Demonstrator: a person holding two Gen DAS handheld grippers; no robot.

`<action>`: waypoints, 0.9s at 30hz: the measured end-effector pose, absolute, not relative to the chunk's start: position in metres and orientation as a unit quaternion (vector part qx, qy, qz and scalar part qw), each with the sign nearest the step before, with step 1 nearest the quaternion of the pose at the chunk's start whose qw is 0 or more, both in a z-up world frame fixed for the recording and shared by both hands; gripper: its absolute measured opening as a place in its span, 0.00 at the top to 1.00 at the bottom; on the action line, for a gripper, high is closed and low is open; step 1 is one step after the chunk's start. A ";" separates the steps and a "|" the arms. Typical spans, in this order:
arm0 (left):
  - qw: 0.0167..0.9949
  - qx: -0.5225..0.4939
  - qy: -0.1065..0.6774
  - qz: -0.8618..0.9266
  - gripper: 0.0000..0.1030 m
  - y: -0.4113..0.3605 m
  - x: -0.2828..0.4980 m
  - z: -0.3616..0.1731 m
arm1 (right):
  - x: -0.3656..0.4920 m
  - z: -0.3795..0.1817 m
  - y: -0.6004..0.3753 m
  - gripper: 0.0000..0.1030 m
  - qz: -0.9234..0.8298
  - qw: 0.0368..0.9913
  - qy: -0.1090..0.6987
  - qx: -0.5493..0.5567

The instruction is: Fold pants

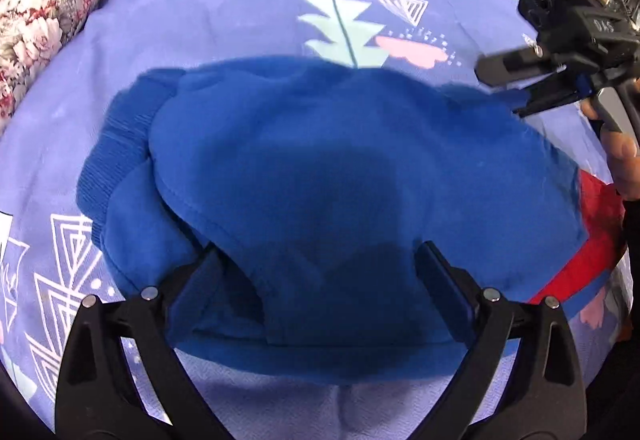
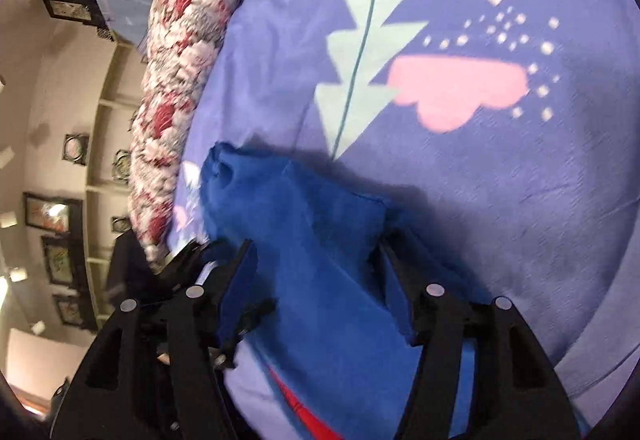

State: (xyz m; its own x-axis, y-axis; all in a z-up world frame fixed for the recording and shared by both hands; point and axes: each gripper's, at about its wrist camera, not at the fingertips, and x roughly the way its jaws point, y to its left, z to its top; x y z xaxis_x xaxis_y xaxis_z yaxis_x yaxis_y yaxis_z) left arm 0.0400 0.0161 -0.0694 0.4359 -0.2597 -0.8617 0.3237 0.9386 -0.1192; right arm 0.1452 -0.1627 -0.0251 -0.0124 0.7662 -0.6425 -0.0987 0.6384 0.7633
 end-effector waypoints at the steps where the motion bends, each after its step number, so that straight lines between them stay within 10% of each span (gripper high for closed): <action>1: 0.847 0.032 0.502 -0.172 0.05 0.016 0.040 -0.070 | 0.145 -0.025 -0.161 0.41 0.340 0.639 0.638 0.262; 8: 0.850 0.029 0.498 -0.169 0.05 0.020 0.037 -0.075 | 0.157 -0.040 -0.145 0.43 0.324 0.633 0.657 0.251; 14: 0.846 0.031 0.504 -0.169 0.05 0.022 0.037 -0.077 | 0.159 -0.037 -0.177 0.93 0.284 0.708 0.582 0.283; 20: 0.843 0.042 0.509 -0.167 0.04 0.018 0.040 -0.078 | 0.165 -0.045 -0.193 0.94 0.246 0.705 0.606 0.277; 24: 0.846 0.038 0.507 -0.163 0.04 0.021 0.039 -0.075 | 0.164 -0.011 -0.225 0.60 0.181 0.766 0.571 0.233; 27: 0.862 0.019 0.480 -0.163 0.04 0.028 0.035 -0.057 | 0.142 0.022 -0.243 0.57 0.196 0.782 0.532 0.258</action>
